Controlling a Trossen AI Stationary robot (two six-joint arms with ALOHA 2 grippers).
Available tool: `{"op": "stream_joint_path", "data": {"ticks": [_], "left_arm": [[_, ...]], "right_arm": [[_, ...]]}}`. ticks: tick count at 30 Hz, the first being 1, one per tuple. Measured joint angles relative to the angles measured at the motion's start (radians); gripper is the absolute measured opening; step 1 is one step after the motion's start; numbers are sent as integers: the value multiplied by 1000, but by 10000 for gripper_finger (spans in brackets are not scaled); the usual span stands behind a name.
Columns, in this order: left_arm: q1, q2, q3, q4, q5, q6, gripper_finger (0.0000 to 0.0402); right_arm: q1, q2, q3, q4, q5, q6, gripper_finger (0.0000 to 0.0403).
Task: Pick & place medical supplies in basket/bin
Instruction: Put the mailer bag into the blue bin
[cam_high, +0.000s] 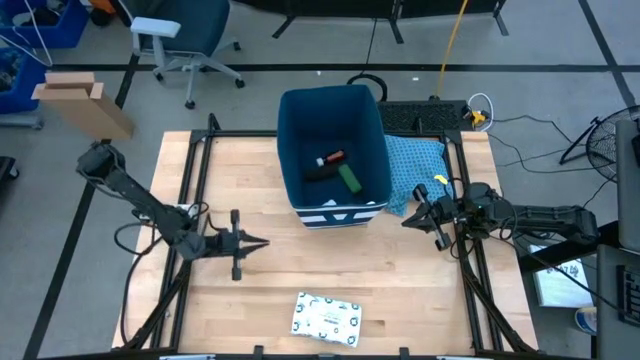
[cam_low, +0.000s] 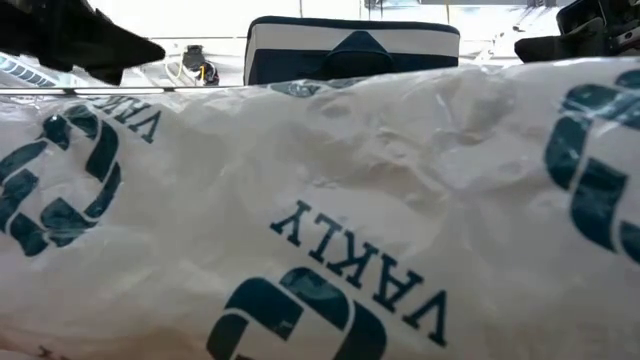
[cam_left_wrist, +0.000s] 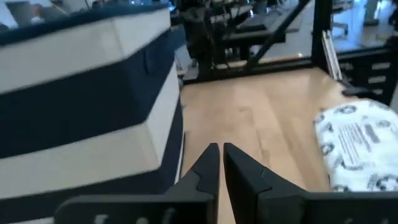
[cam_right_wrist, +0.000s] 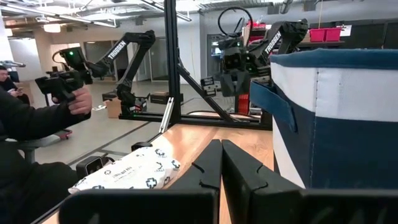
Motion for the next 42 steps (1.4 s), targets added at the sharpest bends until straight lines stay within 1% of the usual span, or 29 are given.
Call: {"op": "stream_joint_path", "data": {"ticks": [1,3,5,9,12,14,17,21,23,27,31,33,36,42], "left_arm": [[5,4,0,-6,17,3,26],[13,23,9,-3,98,50,26],[11,59,42,-6,146,90,26],[-15,176,172,-37,150,144,26],[-33,290,306,-157,122,146,26],[-41,367,395,-258,124,129,30],[-49,481,513,-417,161,56,57],[-60,601,626,-525,215,-17,121],[-72,650,661,-546,218,-9,159],[-106,736,720,-561,212,58,225],[-123,807,757,-585,188,88,269],[-123,841,774,-582,179,99,281],[-117,883,798,-611,177,102,286],[-95,918,817,-630,188,100,266]], "right_arm": [[0,0,0,0,0,0,0],[0,0,0,-1,0,-2,0],[0,0,-1,-1,0,-3,0],[0,0,-1,-2,1,-4,0],[0,0,-1,-3,1,-4,0],[0,0,-1,-4,1,-4,0],[0,0,-1,-6,1,3,0],[0,0,-1,-14,1,12,0],[0,0,-1,-18,2,19,0],[0,0,-2,-22,4,22,0],[0,0,-2,-26,4,37,0],[0,0,-2,-25,5,56,0],[0,0,-2,-25,5,81,0],[0,1,-2,-30,6,87,0]]}}
